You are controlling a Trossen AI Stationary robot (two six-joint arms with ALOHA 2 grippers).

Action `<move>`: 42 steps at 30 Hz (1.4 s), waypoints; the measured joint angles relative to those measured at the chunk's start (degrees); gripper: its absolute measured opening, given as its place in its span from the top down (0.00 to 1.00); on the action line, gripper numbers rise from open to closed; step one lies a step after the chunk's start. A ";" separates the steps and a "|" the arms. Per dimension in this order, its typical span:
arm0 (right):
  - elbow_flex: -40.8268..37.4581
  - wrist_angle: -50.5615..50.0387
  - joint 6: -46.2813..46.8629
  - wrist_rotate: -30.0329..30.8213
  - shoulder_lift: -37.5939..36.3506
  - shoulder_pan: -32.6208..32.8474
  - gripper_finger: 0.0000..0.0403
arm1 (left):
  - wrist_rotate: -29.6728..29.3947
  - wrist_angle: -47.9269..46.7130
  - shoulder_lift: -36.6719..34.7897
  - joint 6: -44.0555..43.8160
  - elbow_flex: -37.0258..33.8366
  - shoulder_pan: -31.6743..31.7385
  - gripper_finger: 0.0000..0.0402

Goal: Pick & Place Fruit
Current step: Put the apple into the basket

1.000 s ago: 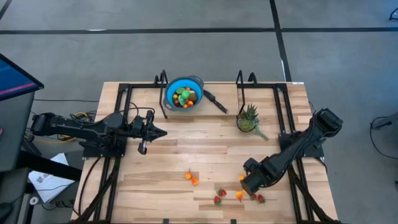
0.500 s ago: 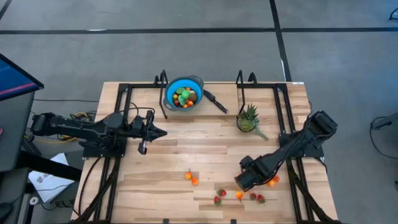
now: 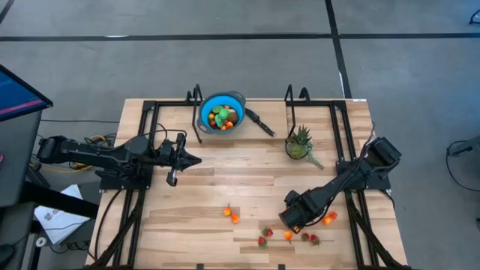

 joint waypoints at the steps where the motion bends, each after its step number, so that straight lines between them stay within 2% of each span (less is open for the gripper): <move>1: 0.00 0.22 -0.65 -0.29 0.38 0.00 0.30 | 0.01 0.01 0.00 0.00 0.00 0.02 0.98; 9: 0.09 1.18 -6.51 -1.93 2.81 -0.04 0.30 | 0.01 0.02 0.00 0.00 0.00 0.01 0.98; 16: 0.09 0.92 -6.25 -2.04 2.72 -0.02 0.31 | 0.01 0.03 0.00 0.00 0.00 0.00 0.98; 24: 0.07 1.03 -6.23 -2.37 2.72 0.00 0.44 | -0.01 0.04 0.00 0.00 0.00 0.00 0.98; 34: 0.00 0.63 -6.26 -2.17 2.72 0.03 0.55 | 0.00 0.04 0.00 0.00 0.00 0.01 0.98; 42: -0.01 1.11 -12.15 -0.91 2.72 -0.42 0.63 | -0.01 0.04 0.00 0.00 0.00 0.02 0.98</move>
